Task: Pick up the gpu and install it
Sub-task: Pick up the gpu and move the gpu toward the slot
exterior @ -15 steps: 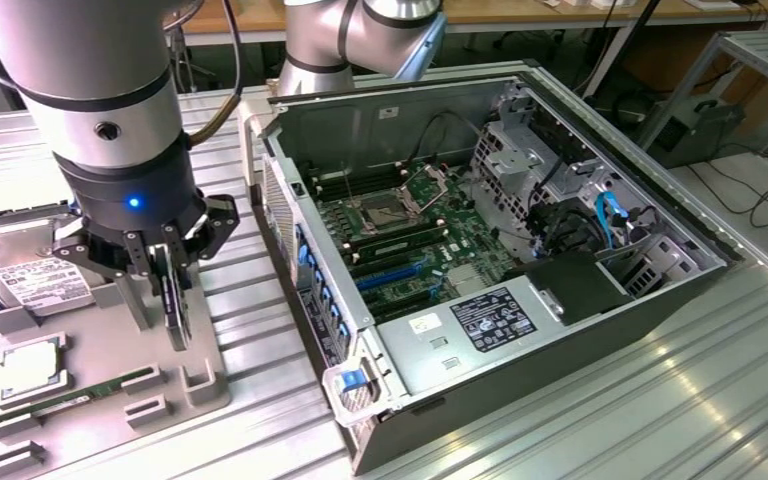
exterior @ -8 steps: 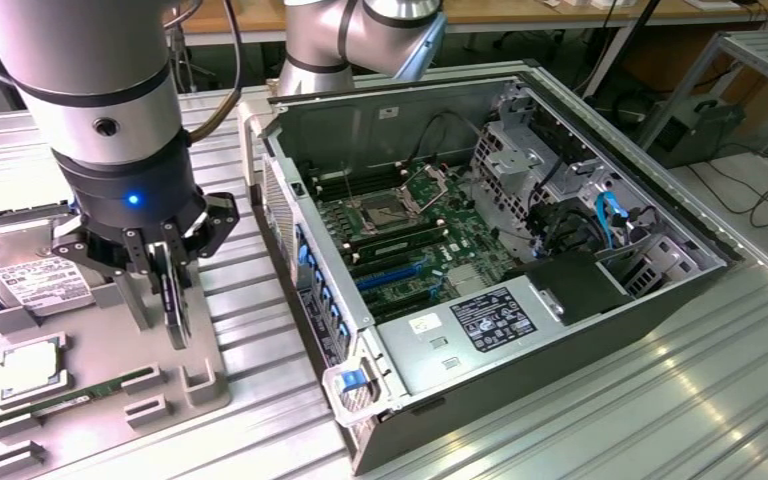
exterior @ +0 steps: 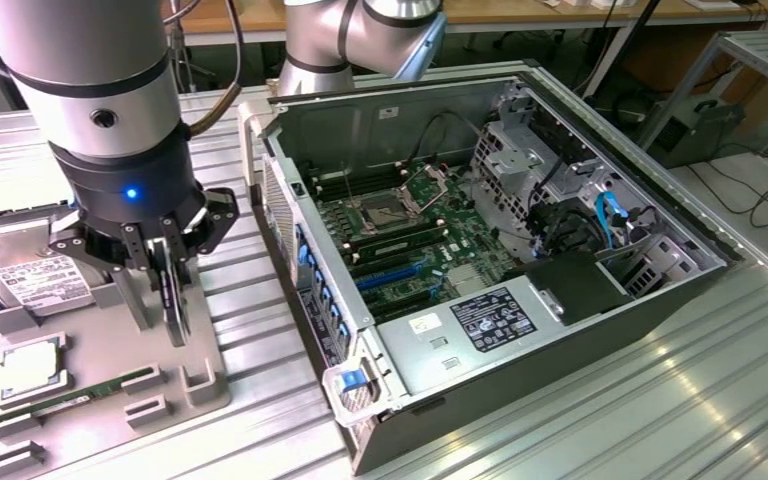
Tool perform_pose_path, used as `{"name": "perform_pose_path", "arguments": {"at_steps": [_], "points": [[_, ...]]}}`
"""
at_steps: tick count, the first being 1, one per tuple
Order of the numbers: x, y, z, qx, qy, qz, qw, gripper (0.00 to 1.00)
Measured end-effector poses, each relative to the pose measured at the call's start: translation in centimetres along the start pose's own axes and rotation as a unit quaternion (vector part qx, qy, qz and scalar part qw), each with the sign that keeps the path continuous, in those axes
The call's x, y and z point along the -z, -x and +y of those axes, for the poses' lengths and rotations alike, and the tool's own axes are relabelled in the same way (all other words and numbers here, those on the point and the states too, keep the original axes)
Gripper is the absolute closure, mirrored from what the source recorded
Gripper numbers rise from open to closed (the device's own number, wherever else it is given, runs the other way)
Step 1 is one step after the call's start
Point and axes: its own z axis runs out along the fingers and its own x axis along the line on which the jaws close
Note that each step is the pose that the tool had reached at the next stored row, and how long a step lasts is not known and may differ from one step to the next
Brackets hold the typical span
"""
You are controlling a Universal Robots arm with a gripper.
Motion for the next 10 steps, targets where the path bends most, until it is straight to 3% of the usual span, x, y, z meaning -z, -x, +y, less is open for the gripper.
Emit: {"name": "perform_pose_path", "arguments": {"at_steps": [10], "points": [[0.62,0.03,0.04,0.000,-0.0001,0.0003,1.0000,0.72]]}}
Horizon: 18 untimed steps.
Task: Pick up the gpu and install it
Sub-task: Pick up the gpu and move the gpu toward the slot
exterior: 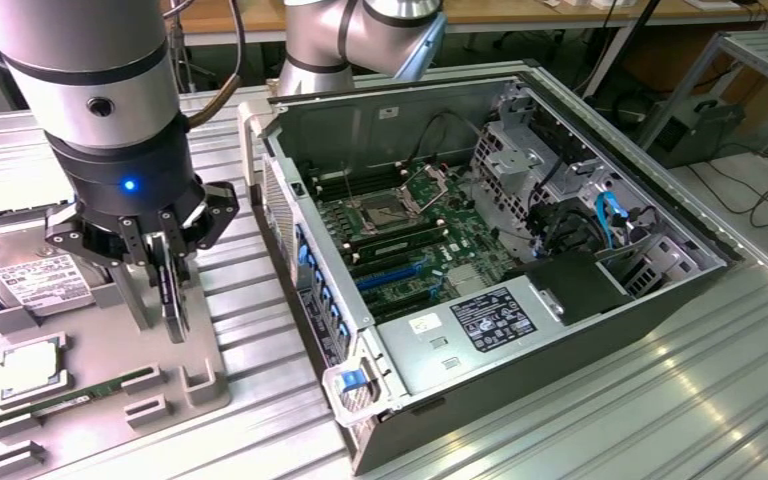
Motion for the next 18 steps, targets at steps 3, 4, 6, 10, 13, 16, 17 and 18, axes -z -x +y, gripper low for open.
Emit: {"name": "perform_pose_path", "arguments": {"at_steps": [3,4,6,10,13,16,17,18], "points": [[0.14,0.01,0.01,0.000,-0.0001,-0.0001,1.0000,0.72],[0.19,0.01,0.01,0.000,-0.0001,-0.0001,1.0000,0.72],[0.31,0.02,0.02,0.000,-0.0002,0.0000,1.0000,0.72],[0.47,0.02,0.03,0.000,0.0000,-0.0002,1.0000,0.72],[0.56,0.02,0.03,0.000,-0.0001,-0.0001,1.0000,0.72],[0.60,0.02,0.04,0.000,-0.0001,-0.0001,1.0000,0.72],[0.62,0.01,0.04,0.000,-0.0001,-0.0001,1.0000,0.72],[0.64,0.02,0.04,0.000,-0.0001,-0.0001,1.0000,0.72]]}}
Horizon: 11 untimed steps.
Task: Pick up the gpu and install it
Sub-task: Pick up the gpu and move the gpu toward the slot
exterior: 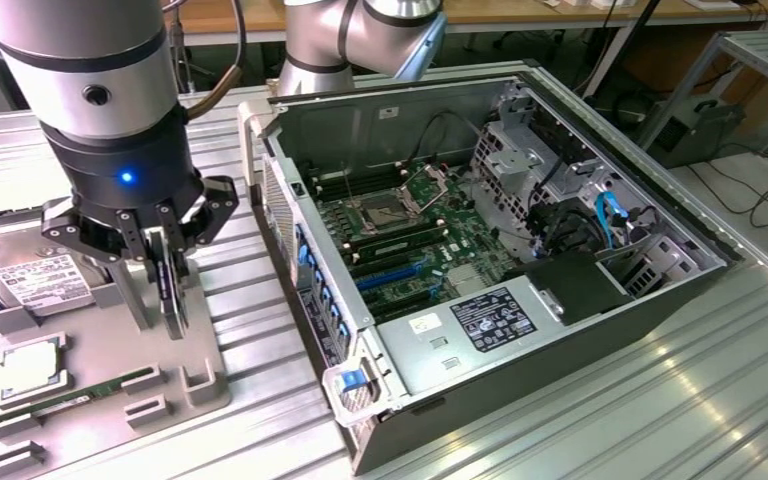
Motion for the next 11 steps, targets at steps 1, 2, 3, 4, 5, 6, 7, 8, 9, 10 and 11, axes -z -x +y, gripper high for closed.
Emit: {"name": "perform_pose_path", "arguments": {"at_steps": [1,2,3,4,5,6,7,8,9,10,11], "points": [[0.03,0.00,0.00,0.000,0.0000,0.0000,1.0000,0.72],[0.06,0.00,0.00,0.000,0.0000,0.0000,1.0000,0.72],[0.08,0.00,0.01,0.000,0.0000,0.0000,1.0000,0.72],[0.09,0.00,0.01,0.000,0.0000,0.0000,1.0000,0.72],[0.10,0.00,0.01,0.000,0.0001,-0.0001,1.0000,0.72],[0.14,0.00,0.01,0.000,0.0000,0.0000,1.0000,0.72],[0.15,0.00,0.01,0.000,0.0000,0.0000,1.0000,0.72],[0.15,0.00,0.01,0.000,0.0000,0.0000,1.0000,0.72],[0.17,0.00,0.01,0.000,0.0000,0.0000,1.0000,0.72],[0.19,0.00,0.01,0.000,0.0000,0.0000,1.0000,0.72],[0.21,0.00,0.01,0.000,0.0000,0.0000,1.0000,0.72]]}}
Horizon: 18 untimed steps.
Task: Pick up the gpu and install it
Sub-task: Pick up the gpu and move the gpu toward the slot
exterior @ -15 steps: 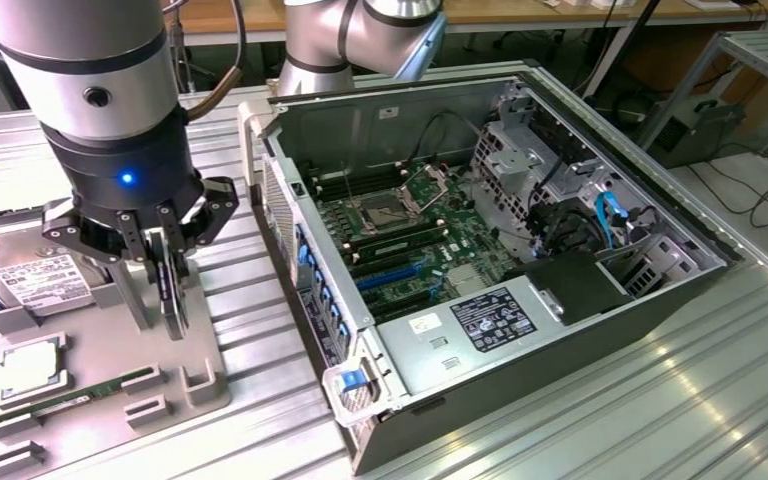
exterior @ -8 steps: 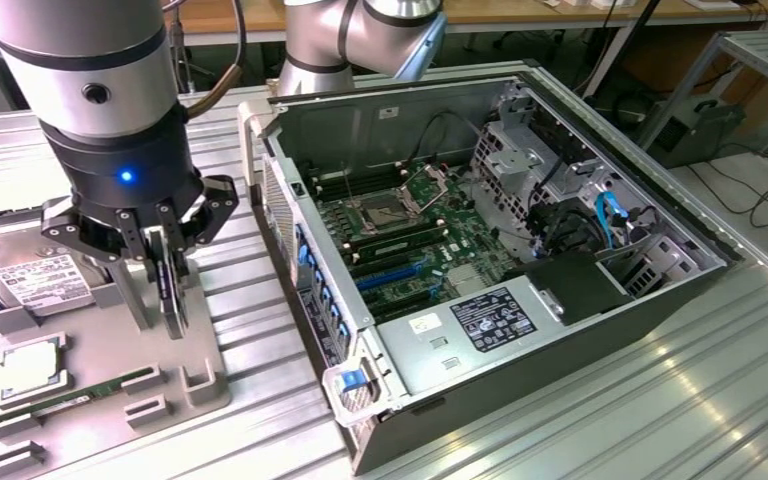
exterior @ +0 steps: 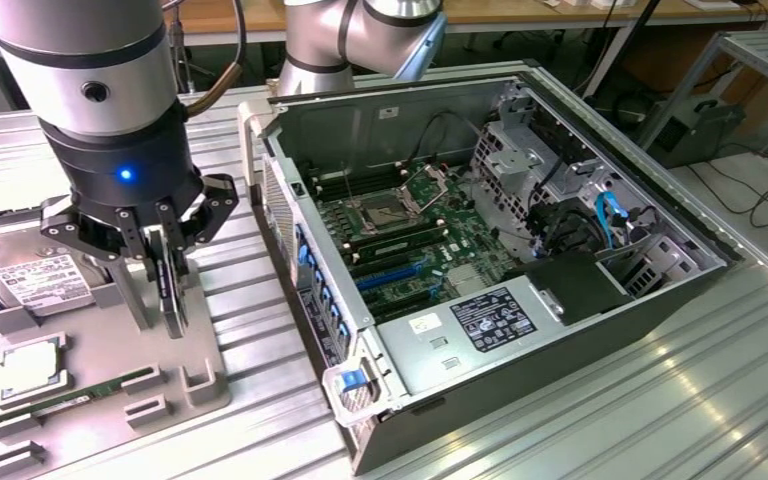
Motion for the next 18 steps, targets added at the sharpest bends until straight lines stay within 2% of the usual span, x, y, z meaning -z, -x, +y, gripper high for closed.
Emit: {"name": "perform_pose_path", "arguments": {"at_steps": [18], "points": [[0.36,0.01,0.02,0.000,0.0000,0.0000,1.0000,0.72]]}}
